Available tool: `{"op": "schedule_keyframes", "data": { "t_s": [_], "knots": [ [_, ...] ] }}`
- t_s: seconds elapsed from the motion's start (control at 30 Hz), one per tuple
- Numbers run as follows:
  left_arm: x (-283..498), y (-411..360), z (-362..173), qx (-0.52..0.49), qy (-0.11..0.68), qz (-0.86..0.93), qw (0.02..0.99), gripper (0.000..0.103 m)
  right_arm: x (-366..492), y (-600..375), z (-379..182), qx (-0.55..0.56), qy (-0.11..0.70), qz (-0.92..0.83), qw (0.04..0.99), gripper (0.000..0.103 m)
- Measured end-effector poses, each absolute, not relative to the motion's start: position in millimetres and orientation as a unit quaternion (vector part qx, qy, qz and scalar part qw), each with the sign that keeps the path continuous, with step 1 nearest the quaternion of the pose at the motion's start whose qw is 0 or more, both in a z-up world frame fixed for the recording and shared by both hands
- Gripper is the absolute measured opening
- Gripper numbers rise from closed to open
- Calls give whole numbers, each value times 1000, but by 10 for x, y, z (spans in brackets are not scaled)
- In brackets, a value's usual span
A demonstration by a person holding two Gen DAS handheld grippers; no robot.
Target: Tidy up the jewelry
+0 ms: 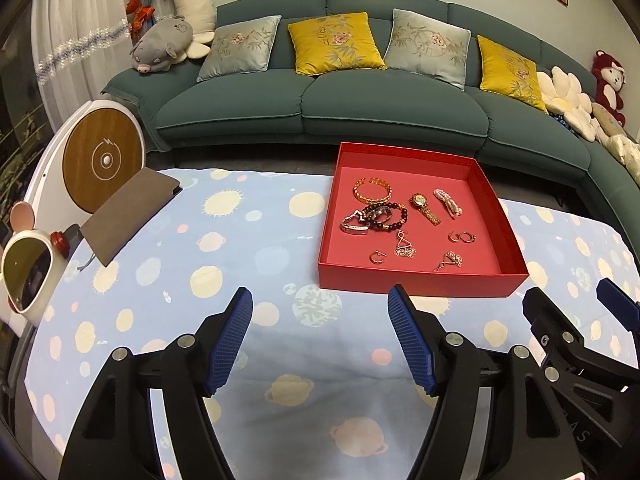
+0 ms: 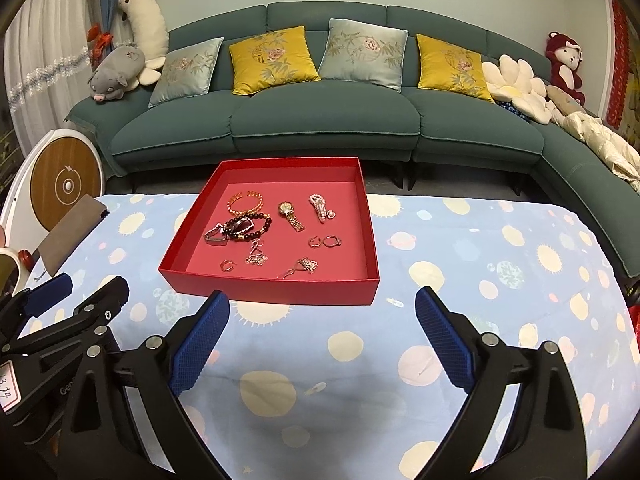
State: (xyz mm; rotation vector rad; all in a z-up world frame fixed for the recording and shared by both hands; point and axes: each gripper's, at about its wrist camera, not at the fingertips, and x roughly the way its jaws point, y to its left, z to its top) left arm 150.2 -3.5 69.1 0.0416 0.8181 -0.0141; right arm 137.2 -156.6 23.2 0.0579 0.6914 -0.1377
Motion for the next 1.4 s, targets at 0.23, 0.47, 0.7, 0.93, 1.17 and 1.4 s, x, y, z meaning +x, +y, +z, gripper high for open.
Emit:
{"op": "schedule_keyframes", "data": {
  "t_s": [0.23, 0.47, 0.7, 0.93, 1.17, 1.4],
  "knots": [
    [1506, -36, 693, 27, 395, 2, 918, 67, 1381, -1538, 223, 23, 339, -71, 938, 92],
    [1501, -30, 691, 28, 395, 8, 918, 67, 1381, -1514, 215, 18, 338, -74, 938, 92],
    [1458, -36, 706, 30, 380, 11, 924, 67, 1358, -1500, 224, 18, 331, -77, 940, 92],
    [1451, -13, 731, 22, 369, 11, 929, 67, 1340, -1491, 237, 19, 328, -77, 941, 92],
    [1452, 17, 716, 13, 369, 5, 929, 67, 1341, -1487, 234, 20, 330, -75, 941, 92],
    [1444, 1, 708, 23, 361, 7, 932, 68, 1341, -1489, 232, 20, 331, -76, 941, 92]
  ]
}}
